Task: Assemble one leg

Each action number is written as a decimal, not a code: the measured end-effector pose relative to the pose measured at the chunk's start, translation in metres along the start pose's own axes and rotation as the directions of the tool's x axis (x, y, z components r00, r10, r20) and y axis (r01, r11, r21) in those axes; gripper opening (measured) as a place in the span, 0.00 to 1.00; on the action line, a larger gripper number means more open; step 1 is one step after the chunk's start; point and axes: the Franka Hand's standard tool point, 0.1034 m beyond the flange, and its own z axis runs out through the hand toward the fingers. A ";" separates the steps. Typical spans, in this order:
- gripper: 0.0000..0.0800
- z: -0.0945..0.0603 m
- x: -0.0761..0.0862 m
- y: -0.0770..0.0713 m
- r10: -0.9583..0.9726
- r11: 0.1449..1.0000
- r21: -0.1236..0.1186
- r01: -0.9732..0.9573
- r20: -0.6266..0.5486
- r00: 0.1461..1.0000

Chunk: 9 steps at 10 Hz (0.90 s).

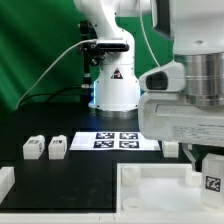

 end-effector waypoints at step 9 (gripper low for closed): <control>0.64 0.006 -0.009 -0.003 0.745 0.661 0.074 -0.747 0.054 0.664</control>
Offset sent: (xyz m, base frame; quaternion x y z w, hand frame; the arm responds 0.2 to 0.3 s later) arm -0.0041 0.0186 -0.0110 0.0754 -0.0094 0.5158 0.8534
